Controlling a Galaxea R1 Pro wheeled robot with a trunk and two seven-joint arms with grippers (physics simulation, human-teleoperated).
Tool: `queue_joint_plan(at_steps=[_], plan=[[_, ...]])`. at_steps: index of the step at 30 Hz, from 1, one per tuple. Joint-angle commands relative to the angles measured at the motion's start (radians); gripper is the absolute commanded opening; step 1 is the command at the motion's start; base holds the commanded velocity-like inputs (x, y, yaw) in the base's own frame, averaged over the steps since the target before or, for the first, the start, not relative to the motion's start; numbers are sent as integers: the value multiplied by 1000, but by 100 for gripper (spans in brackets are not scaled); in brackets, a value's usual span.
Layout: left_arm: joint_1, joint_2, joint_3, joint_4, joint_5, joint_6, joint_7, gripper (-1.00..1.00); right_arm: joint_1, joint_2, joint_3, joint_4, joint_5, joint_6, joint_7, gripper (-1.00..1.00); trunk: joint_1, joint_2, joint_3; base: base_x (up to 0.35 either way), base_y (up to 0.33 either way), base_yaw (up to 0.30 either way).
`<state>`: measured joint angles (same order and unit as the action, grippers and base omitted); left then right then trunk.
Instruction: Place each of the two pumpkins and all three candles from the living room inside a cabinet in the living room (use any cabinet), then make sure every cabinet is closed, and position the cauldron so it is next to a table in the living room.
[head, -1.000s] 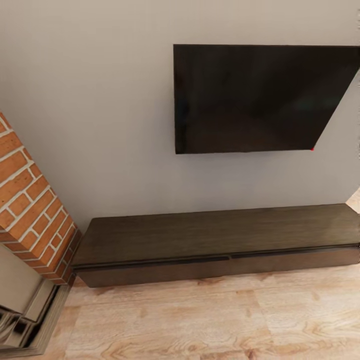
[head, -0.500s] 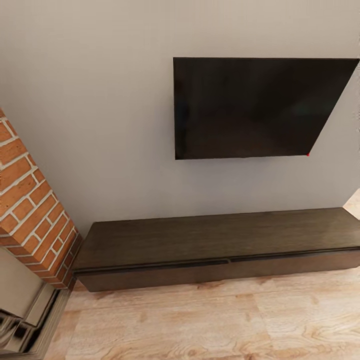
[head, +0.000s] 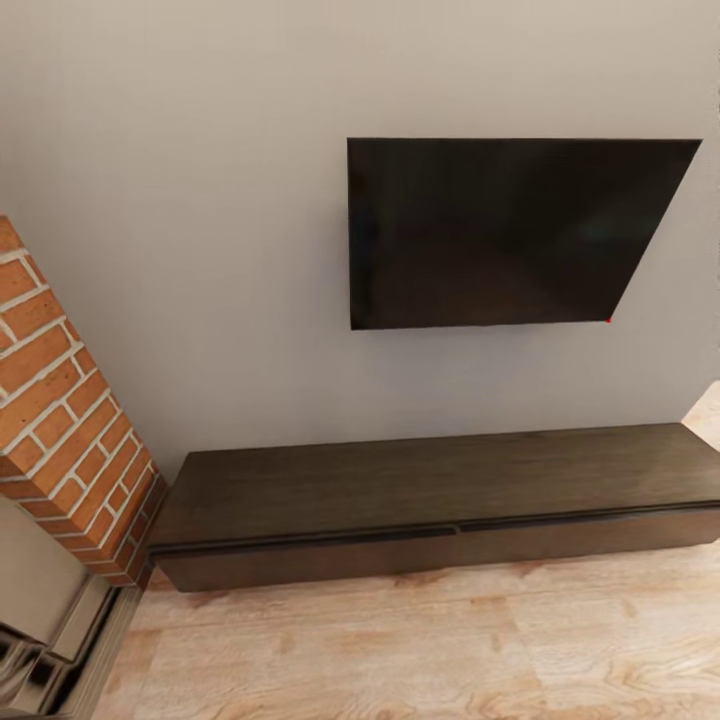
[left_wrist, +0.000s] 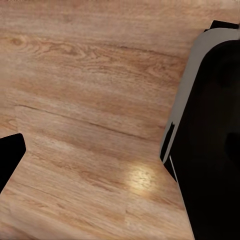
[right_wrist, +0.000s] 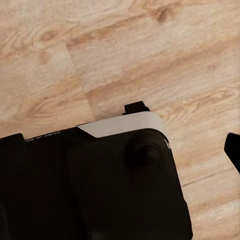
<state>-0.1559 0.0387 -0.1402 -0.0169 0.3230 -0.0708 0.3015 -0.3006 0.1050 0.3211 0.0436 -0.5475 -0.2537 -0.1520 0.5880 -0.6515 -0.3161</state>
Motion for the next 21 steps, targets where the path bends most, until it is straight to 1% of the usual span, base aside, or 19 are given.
queue_joint_plan(at_steps=[1,9,21], plan=[[-1,0,-9,0,10,-3,2,100,-2,1,8,3,-7,-6,0,100,-4,6,4,0,0,0],[-1,-3,-9,0,10,-3,2,100,-2,2,9,2,-5,-6,0,100,-34,62,42,0,0,0],[-1,-6,-7,0,11,-2,2,100,-2,2,9,3,-6,-40,0,100,-34,62,62,0,0,0]])
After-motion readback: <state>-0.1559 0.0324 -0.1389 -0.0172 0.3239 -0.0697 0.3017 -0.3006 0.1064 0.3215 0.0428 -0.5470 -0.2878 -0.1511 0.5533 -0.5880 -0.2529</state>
